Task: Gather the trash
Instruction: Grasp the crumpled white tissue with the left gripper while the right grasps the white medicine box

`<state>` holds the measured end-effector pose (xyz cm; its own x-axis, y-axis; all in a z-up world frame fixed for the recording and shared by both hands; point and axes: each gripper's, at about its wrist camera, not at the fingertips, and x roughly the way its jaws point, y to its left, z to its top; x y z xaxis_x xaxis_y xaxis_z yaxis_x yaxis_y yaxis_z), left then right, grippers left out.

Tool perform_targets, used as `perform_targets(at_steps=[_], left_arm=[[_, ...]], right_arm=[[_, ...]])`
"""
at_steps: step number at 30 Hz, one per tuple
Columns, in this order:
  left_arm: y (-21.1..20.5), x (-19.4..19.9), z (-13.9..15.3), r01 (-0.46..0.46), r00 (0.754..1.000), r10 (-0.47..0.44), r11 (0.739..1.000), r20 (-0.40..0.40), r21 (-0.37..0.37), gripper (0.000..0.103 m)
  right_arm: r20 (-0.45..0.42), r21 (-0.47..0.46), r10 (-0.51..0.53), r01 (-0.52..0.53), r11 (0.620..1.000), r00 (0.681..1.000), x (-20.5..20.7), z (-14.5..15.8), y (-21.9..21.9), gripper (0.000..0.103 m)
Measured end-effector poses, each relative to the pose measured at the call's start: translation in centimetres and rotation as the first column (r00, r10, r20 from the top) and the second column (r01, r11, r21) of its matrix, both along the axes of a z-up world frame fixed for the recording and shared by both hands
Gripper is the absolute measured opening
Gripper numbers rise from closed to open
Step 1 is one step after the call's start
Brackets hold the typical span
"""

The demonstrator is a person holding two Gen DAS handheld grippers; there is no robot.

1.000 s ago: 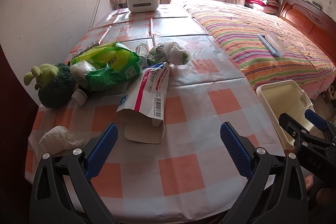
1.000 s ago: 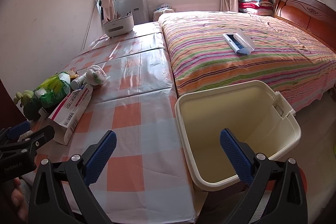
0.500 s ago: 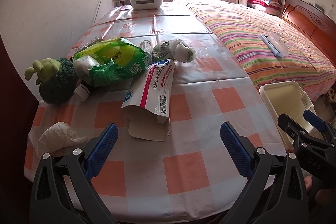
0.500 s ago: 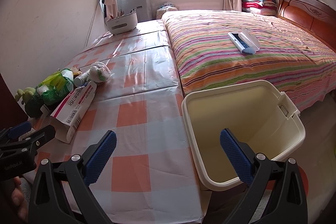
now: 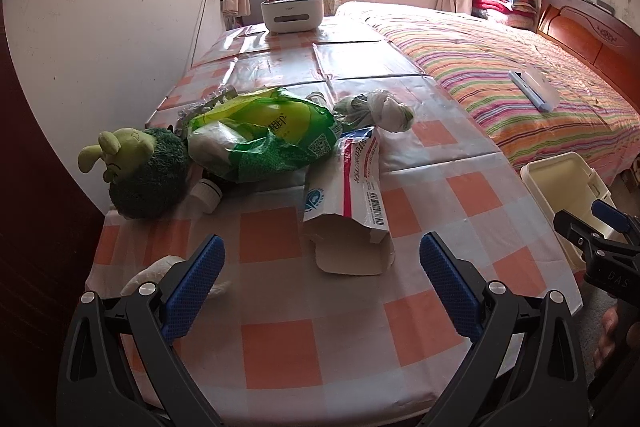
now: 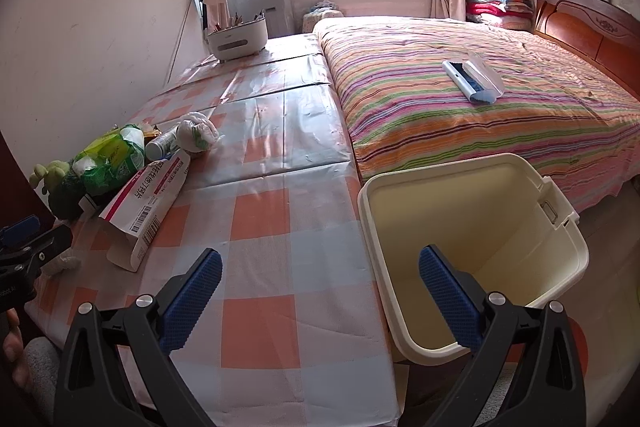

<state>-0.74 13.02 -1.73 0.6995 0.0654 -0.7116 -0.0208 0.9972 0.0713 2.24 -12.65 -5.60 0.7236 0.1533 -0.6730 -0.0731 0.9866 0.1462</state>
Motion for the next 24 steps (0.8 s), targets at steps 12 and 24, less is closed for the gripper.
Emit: perform_targets(at_steps=[12, 24], left_arm=[[7.3, 0.5, -2.7, 0.160, 0.986, -0.149, 0.970, -0.075, 0.185, 0.096], [10.5, 2.8, -5.8, 0.228, 0.959, -0.203, 0.967, -0.199, 0.113, 0.096]], right_arm=[[-0.044, 0.071, 0.158, -0.154, 0.985, 0.987, 1.8, 0.7, 6.5, 0.096], [-0.175, 0.120, 0.301, -0.283, 0.952, 0.938, 7.4, 0.5, 16.0, 0.096]])
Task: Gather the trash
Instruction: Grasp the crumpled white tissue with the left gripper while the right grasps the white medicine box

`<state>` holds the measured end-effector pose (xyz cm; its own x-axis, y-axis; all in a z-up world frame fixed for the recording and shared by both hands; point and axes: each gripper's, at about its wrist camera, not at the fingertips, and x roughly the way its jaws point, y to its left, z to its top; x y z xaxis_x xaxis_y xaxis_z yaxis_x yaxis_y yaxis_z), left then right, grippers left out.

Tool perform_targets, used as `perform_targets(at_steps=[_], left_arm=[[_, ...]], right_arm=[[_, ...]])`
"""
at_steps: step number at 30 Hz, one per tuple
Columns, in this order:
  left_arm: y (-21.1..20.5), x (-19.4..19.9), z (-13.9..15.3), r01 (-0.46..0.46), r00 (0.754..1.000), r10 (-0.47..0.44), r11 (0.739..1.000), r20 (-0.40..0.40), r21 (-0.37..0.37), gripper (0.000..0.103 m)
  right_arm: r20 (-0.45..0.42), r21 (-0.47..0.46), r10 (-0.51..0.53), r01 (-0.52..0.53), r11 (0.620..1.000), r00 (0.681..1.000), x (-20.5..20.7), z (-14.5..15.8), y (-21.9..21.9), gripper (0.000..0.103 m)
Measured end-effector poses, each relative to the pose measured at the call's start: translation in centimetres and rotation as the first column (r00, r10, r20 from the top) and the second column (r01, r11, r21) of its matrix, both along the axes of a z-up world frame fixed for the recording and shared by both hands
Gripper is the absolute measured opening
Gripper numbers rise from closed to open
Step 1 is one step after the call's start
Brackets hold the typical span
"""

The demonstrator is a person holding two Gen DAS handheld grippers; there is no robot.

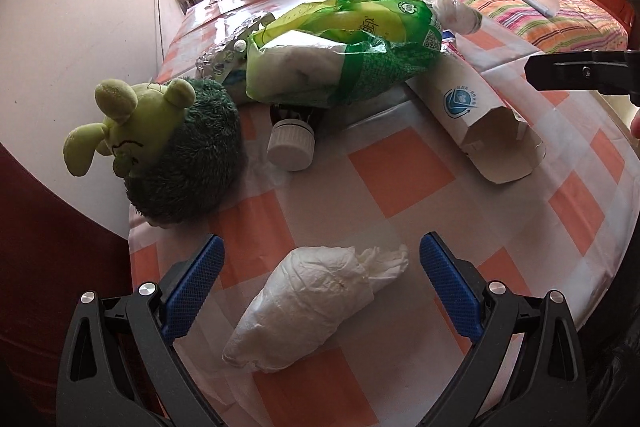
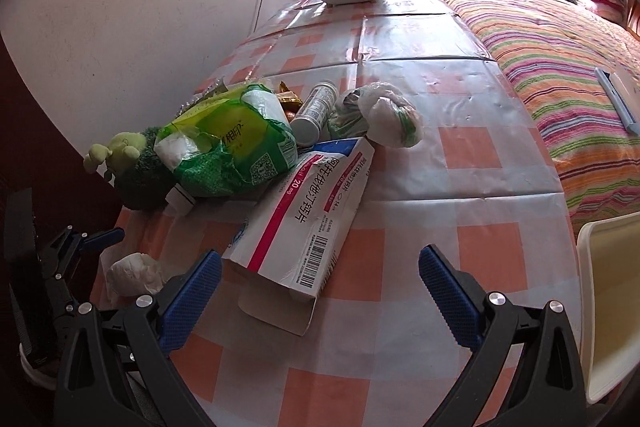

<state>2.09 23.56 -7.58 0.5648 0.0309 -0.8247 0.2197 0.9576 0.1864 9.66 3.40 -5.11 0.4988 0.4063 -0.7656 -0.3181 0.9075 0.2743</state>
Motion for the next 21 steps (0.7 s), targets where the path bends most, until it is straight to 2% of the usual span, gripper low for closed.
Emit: perform_targets(at_steps=[7, 11, 16, 17, 19, 20, 21], left_arm=[[0.9, 0.4, -1.3, 0.013, 0.998, -0.012, 1.000, -0.057, 0.025, 0.097], [1.7, 0.5, -1.4, -0.004, 0.997, 0.003, 1.000, -0.075, -0.017, 0.096], [2.6, 0.8, -1.7, -0.042, 0.994, 0.034, 0.997, -0.101, -0.072, 0.096], [2.5, 0.9, -1.6, -0.050, 0.994, 0.042, 0.995, -0.102, -0.081, 0.094], [2.6, 0.6, -1.7, -0.065, 0.993, 0.053, 0.992, -0.106, -0.112, 0.088], [2.8, 0.3, -1.8, -0.064, 0.993, 0.048, 0.988, -0.110, -0.139, 0.078], [2.7, 0.2, -1.7, -0.065, 0.993, 0.049, 0.986, -0.110, -0.152, 0.068]], right_arm=[[-0.130, -0.050, -0.025, 0.019, 0.999, 0.991, 3.9, -1.9, 3.1, 0.096], [-0.189, -0.093, -0.047, 0.030, 0.995, 0.981, 5.1, -3.0, 4.3, 0.096], [-0.210, -0.166, -0.045, 0.010, 0.986, 0.977, 5.5, -4.5, 5.6, 0.096], [-0.200, -0.171, -0.040, 0.005, 0.985, 0.979, 5.5, -4.7, 5.6, 0.095], [-0.155, -0.187, -0.020, -0.009, 0.982, 0.988, 5.0, -4.7, 5.4, 0.087], [-0.130, -0.201, -0.010, -0.016, 0.980, 0.991, 4.8, -4.6, 5.3, 0.079], [-0.120, -0.193, 0.001, -0.024, 0.981, 0.993, 4.7, -4.6, 5.0, 0.076]])
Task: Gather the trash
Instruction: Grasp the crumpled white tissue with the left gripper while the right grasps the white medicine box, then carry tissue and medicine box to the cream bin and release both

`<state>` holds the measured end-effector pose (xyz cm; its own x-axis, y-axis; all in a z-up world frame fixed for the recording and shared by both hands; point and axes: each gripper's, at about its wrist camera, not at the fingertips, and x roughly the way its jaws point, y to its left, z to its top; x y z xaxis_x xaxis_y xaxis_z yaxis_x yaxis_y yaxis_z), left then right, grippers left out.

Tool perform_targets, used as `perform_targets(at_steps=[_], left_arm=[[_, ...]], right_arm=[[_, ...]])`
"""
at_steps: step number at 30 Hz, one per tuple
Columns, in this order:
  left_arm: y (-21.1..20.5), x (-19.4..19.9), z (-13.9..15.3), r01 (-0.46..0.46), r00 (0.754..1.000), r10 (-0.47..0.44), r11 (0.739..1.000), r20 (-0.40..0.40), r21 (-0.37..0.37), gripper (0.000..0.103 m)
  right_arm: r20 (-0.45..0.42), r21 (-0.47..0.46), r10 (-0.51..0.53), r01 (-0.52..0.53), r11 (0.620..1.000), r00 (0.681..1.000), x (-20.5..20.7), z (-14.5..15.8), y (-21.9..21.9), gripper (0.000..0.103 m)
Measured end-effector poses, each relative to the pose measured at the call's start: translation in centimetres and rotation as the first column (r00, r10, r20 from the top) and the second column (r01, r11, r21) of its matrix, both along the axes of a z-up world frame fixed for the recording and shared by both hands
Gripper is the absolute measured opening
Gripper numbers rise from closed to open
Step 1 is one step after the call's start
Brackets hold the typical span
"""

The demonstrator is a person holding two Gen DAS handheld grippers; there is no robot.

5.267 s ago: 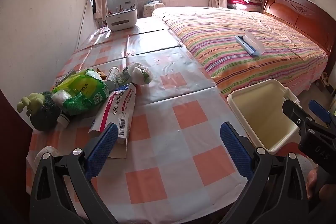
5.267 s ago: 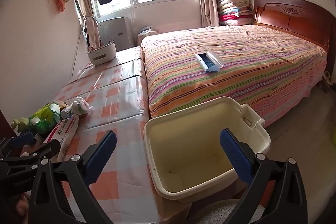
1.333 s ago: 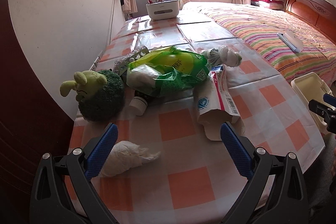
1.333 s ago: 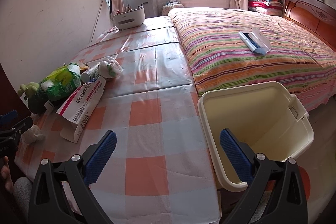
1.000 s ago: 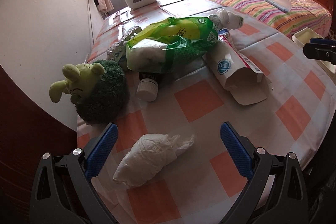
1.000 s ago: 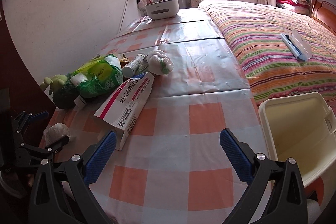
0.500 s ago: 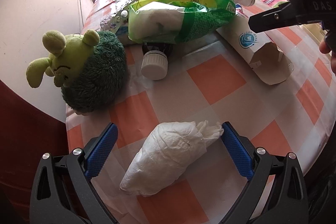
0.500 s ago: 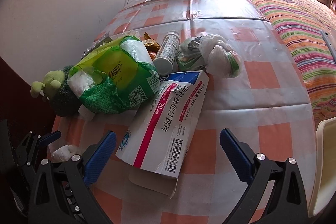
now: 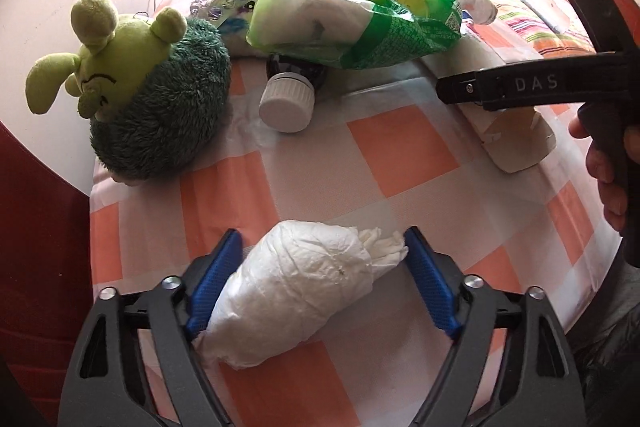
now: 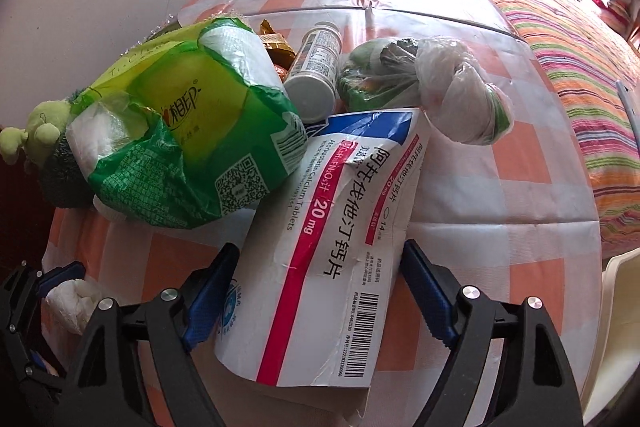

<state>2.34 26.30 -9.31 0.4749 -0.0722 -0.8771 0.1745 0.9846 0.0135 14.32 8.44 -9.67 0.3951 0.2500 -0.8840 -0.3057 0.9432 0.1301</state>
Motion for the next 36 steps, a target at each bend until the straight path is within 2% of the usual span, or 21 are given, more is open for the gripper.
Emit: perform_targets(at_steps=[2, 3, 6, 11, 18, 24, 30, 36], left_arm=[[-0.3, -0.1, 0.1, -0.012, 1.000, 0.012, 1.000, 0.002, 0.004, 0.059], [-0.4, 0.0, 0.2, -0.018, 1.000, 0.018, 1.000, 0.004, 0.005, 0.051], [-1.0, 0.0, 0.5, -0.038, 0.999, 0.038, 0.999, 0.001, -0.002, 0.038], [-3.2, 0.8, 0.9, -0.052, 0.998, 0.053, 0.998, 0.019, -0.036, 0.029], [-7.1, 1.3, 1.9, -0.032, 0.998, 0.037, 0.996, 0.059, -0.085, 0.027], [-11.2, 2.3, 3.3, -0.006, 0.994, 0.018, 0.994, 0.109, -0.109, 0.027], [-15.4, 3.7, 5.6, 0.034, 0.982, 0.000, 0.984, 0.188, -0.175, 0.027], [-19.7, 5.5, 6.8, 0.078, 0.973, -0.031, 0.977, 0.230, -0.197, 0.028]], right_arm=[[0.012, 0.029, 0.016, -0.017, 0.999, 1.000, -0.2, 0.1, -0.8, 0.070], [0.023, 0.029, 0.022, -0.022, 0.999, 1.000, -0.2, 0.3, -1.3, 0.068], [0.061, 0.015, 0.024, -0.025, 1.000, 0.998, -0.9, 0.5, -2.8, 0.063], [0.109, 0.035, -0.001, -0.003, 0.999, 0.994, -2.0, 1.2, -6.6, 0.061], [0.166, 0.107, -0.048, 0.030, 0.994, 0.985, -2.5, 2.6, -11.8, 0.061], [0.225, 0.125, -0.076, 0.049, 0.991, 0.971, -2.4, 3.6, -14.9, 0.061], [0.307, 0.132, -0.112, 0.074, 0.988, 0.945, -2.7, 4.8, -17.4, 0.061], [0.375, 0.150, -0.183, 0.135, 0.979, 0.909, -3.2, 5.7, -20.3, 0.061]])
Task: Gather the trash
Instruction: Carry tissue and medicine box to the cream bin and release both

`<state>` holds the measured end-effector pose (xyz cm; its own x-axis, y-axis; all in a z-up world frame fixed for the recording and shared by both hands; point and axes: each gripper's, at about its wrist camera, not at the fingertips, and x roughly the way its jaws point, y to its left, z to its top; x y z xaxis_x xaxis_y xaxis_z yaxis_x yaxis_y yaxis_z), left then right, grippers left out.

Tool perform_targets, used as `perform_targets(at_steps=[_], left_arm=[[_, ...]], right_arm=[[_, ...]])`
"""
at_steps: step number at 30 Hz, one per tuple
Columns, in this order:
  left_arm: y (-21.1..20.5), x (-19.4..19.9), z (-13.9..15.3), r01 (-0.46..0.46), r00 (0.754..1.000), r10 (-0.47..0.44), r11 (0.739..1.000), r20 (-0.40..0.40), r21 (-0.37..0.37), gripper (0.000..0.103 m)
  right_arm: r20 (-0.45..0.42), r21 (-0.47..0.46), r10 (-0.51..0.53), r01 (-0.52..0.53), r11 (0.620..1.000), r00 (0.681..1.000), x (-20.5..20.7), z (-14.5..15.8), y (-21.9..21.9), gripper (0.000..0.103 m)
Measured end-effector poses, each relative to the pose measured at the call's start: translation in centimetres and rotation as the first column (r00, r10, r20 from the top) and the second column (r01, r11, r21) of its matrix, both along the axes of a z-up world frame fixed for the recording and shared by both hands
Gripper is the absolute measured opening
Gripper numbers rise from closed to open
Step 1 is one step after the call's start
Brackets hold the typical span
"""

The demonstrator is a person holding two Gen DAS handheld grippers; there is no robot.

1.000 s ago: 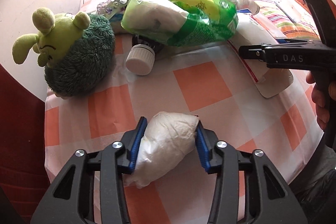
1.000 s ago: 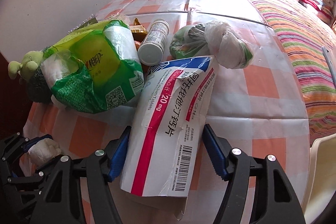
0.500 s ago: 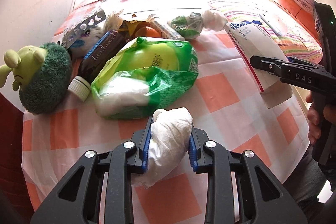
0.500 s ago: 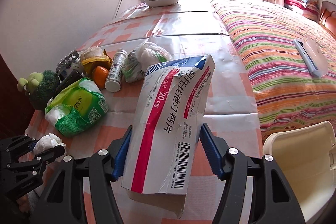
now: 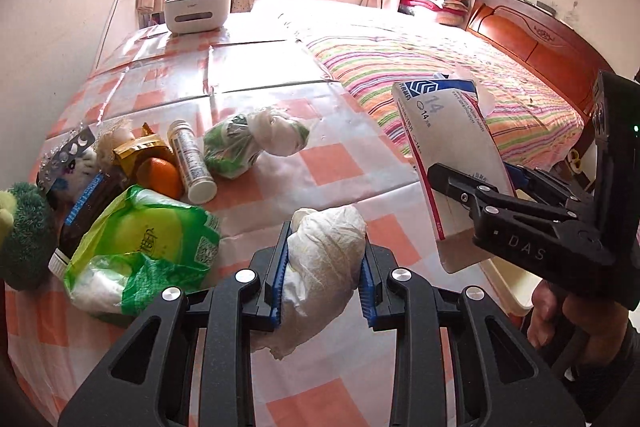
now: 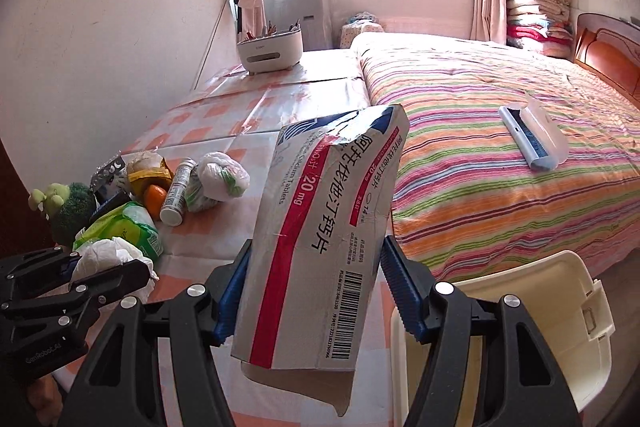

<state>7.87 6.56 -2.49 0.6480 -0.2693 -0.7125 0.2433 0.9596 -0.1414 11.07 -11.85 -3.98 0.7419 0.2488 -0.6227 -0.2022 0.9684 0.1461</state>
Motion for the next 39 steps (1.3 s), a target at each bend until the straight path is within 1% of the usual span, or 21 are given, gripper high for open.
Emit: perform_targets(at_steps=[4, 8, 10, 13, 16, 18, 20, 22, 24, 27, 30, 34, 39], left_arm=[[-2.4, 1.1, 0.8, 0.018, 1.000, -0.018, 1.000, 0.021, -0.008, 0.028], [-4.7, 1.7, 1.5, 0.031, 0.999, -0.030, 0.999, 0.039, -0.026, 0.028], [-6.0, 1.9, 2.0, 0.047, 0.998, -0.045, 0.998, 0.050, -0.042, 0.028], [-8.0, 1.6, 2.4, 0.074, 0.995, -0.070, 0.996, 0.074, -0.056, 0.028], [-9.9, 1.3, 2.3, 0.103, 0.991, -0.099, 0.993, 0.088, -0.050, 0.028], [-11.1, 1.1, 2.2, 0.123, 0.990, -0.119, 0.991, 0.080, -0.046, 0.028], [-12.1, 1.0, 2.0, 0.137, 0.988, -0.134, 0.990, 0.075, -0.044, 0.028], [-12.9, 0.8, 2.1, 0.151, 0.986, -0.147, 0.987, 0.075, -0.046, 0.028], [-13.8, 0.7, 2.2, 0.164, 0.984, -0.161, 0.986, 0.080, -0.038, 0.028], [-14.9, 0.5, 2.4, 0.179, 0.981, -0.176, 0.983, 0.084, -0.032, 0.028], [-15.8, 0.5, 2.3, 0.188, 0.979, -0.185, 0.982, 0.080, -0.028, 0.028], [-16.7, 0.6, 2.0, 0.198, 0.978, -0.196, 0.980, 0.068, -0.023, 0.029], [-18.1, 0.6, 1.5, 0.218, 0.975, -0.217, 0.976, 0.055, -0.016, 0.029]], right_arm=[[0.020, 0.021, -0.069, 0.068, 0.997, 0.997, -0.3, 0.5, -2.8, 0.061], [0.035, 0.040, -0.148, 0.146, 0.988, 0.988, -1.1, 0.6, -6.0, 0.061], [0.047, 0.046, -0.194, 0.191, 0.980, 0.980, -1.8, 0.7, -7.6, 0.061], [0.071, 0.023, -0.261, 0.260, 0.965, 0.963, -3.0, 0.6, -9.7, 0.061], [0.082, 0.005, -0.315, 0.316, 0.949, 0.945, -4.2, 0.2, -11.6, 0.061], [0.090, -0.010, -0.351, 0.353, 0.935, 0.932, -4.9, -0.2, -12.7, 0.062], [0.082, -0.015, -0.369, 0.372, 0.928, 0.926, -5.3, -0.6, -13.5, 0.062], [0.066, 0.002, -0.382, 0.382, 0.924, 0.922, -5.7, -1.1, -14.3, 0.064], [0.057, 0.009, -0.384, 0.385, 0.923, 0.921, -5.8, -1.5, -14.7, 0.069], [0.049, 0.031, -0.392, 0.391, 0.920, 0.919, -6.0, -1.6, -15.2, 0.072], [0.052, 0.047, -0.402, 0.400, 0.915, 0.914, -6.3, -1.6, -15.7, 0.073], [0.039, 0.106, -0.414, 0.408, 0.907, 0.909, -6.4, -1.4, -16.6, 0.074], [0.069, 0.156, -0.462, 0.448, 0.880, 0.884, -7.3, -0.7, -18.0, 0.074]])
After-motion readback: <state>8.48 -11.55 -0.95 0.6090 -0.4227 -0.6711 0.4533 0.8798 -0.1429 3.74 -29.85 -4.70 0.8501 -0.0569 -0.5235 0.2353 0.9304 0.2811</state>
